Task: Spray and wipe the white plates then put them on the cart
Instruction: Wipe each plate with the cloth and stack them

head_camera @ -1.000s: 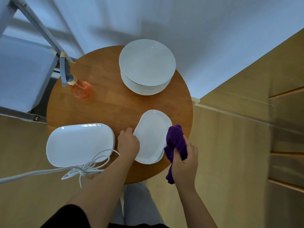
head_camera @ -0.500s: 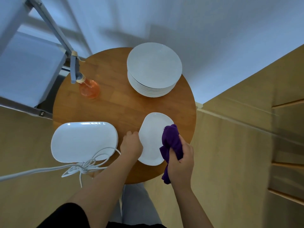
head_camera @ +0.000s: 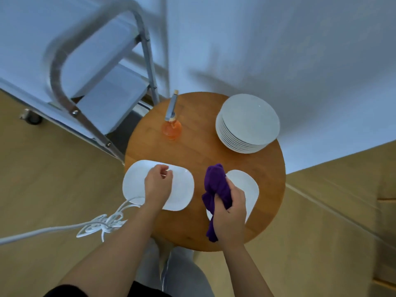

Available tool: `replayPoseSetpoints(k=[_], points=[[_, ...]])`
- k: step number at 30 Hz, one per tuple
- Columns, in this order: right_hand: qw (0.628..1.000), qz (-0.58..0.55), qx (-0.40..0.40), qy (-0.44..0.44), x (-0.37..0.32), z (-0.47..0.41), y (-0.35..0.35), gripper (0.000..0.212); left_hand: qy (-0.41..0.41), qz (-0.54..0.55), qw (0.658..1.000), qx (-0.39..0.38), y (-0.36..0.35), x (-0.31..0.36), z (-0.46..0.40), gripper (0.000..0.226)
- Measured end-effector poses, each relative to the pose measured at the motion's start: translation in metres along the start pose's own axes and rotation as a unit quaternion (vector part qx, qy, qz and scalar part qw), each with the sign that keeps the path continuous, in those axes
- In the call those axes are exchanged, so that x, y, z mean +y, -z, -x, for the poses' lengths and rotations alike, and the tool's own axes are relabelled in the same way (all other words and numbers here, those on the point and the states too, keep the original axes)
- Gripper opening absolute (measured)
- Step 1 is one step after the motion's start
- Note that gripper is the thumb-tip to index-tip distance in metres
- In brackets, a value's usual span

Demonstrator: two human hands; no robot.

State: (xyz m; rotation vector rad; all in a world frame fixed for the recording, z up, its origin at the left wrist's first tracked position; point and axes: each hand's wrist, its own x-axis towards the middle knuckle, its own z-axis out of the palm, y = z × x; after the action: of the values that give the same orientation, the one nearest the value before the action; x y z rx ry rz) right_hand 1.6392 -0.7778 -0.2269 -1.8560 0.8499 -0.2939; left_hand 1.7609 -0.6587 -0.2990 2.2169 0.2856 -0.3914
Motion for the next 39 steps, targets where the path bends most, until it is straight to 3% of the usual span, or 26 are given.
replayPoseSetpoints(k=[4,11,23,27,29,34,36,39], points=[[1.000,0.001,-0.028,0.011,-0.011,0.007,-0.028,0.047,0.069,-0.092,0.993,0.024,0.046,-0.041,-0.021,0.040],[0.998,0.025,-0.049,-0.005,-0.012,0.015,-0.060,0.049,0.107,-0.174,0.978,-0.053,0.070,-0.059,-0.044,0.048],[0.998,0.039,-0.013,-0.039,-0.010,0.012,-0.081,0.049,0.074,-0.201,0.964,-0.160,0.081,-0.072,-0.081,0.013],[0.998,0.038,0.001,-0.041,-0.016,0.005,-0.083,0.049,0.020,-0.062,0.980,-0.189,0.087,-0.075,-0.084,0.017],[0.998,0.036,0.010,-0.052,-0.021,0.003,-0.084,0.048,0.015,0.020,0.986,-0.167,0.089,-0.069,-0.079,0.022],[0.995,0.020,0.028,-0.091,-0.032,0.002,-0.091,0.047,0.072,0.156,0.980,-0.104,0.092,-0.042,-0.066,0.028],[0.994,0.021,0.049,-0.098,-0.041,0.001,-0.089,0.046,0.101,0.223,0.963,-0.109,0.095,-0.030,-0.062,0.028],[0.991,0.033,0.105,-0.079,-0.060,-0.007,-0.079,0.048,0.169,0.375,0.900,-0.145,0.104,-0.006,-0.057,0.034]])
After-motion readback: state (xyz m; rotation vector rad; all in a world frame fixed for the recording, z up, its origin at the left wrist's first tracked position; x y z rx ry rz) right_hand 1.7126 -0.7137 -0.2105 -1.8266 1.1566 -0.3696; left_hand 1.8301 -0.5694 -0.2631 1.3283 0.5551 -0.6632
